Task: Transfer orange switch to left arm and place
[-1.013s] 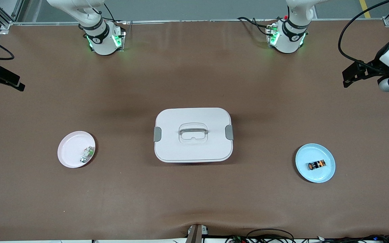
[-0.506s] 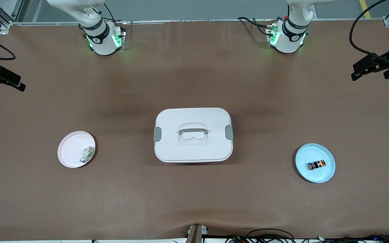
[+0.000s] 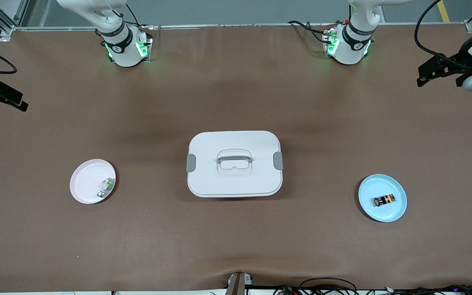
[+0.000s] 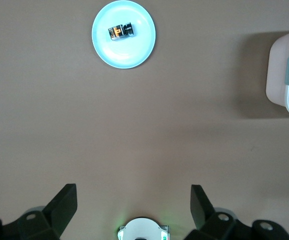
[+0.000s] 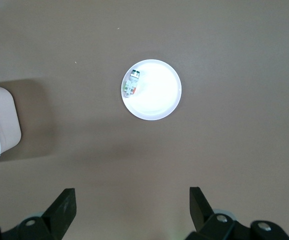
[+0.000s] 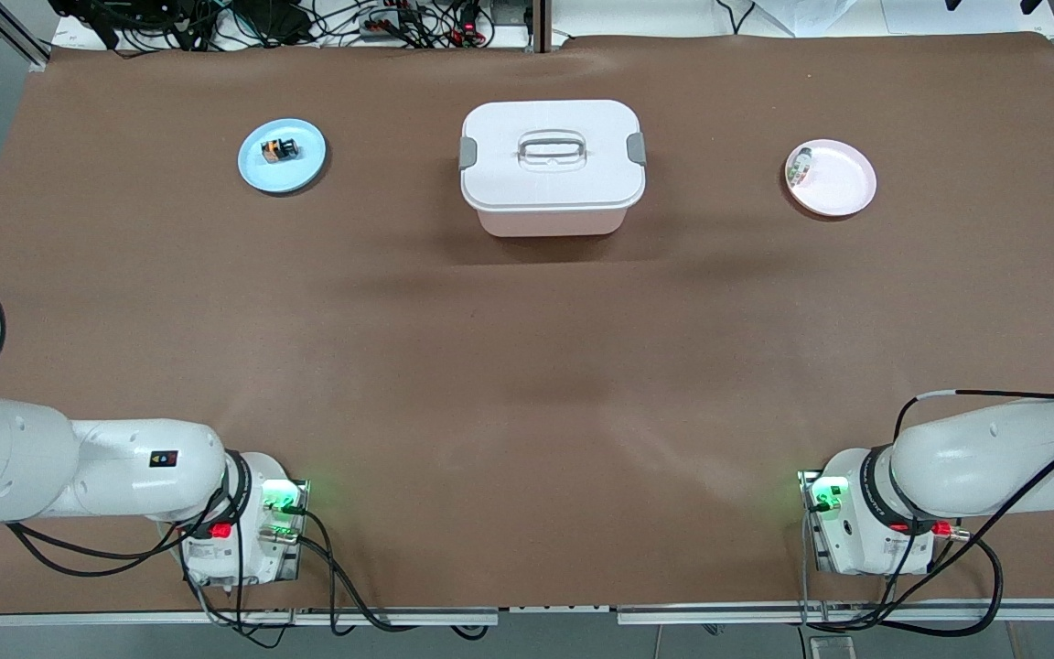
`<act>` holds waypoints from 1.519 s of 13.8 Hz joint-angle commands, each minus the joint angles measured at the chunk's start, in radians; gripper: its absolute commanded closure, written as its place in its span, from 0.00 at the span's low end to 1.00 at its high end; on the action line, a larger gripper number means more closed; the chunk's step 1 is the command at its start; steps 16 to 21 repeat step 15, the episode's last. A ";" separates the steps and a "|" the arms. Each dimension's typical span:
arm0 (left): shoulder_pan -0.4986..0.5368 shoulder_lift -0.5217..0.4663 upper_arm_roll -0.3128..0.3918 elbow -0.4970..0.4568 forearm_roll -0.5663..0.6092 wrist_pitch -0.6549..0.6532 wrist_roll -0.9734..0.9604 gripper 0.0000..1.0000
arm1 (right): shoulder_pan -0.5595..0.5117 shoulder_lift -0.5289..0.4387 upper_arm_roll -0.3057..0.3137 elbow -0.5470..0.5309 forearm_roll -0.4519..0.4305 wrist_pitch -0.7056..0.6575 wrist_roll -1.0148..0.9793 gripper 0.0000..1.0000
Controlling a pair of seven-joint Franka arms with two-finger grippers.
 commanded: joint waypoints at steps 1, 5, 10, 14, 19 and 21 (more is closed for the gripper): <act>-0.002 -0.068 -0.001 -0.071 -0.013 0.036 0.001 0.00 | 0.001 -0.028 0.004 -0.025 -0.018 0.011 -0.009 0.00; 0.006 -0.093 -0.012 -0.067 -0.013 0.041 0.001 0.00 | -0.001 -0.028 0.004 -0.023 -0.018 0.017 -0.009 0.00; 0.004 -0.051 -0.004 -0.007 -0.016 0.037 0.007 0.00 | 0.002 -0.028 0.004 -0.025 -0.017 0.017 -0.007 0.00; 0.004 -0.036 -0.004 -0.002 -0.014 0.036 0.008 0.00 | -0.002 -0.028 0.004 -0.026 -0.017 0.017 -0.007 0.00; 0.003 -0.034 -0.004 0.001 -0.014 0.036 0.007 0.00 | -0.001 -0.026 0.004 -0.026 -0.017 0.018 -0.007 0.00; 0.003 -0.034 -0.004 0.001 -0.014 0.036 0.007 0.00 | -0.001 -0.026 0.004 -0.026 -0.017 0.018 -0.007 0.00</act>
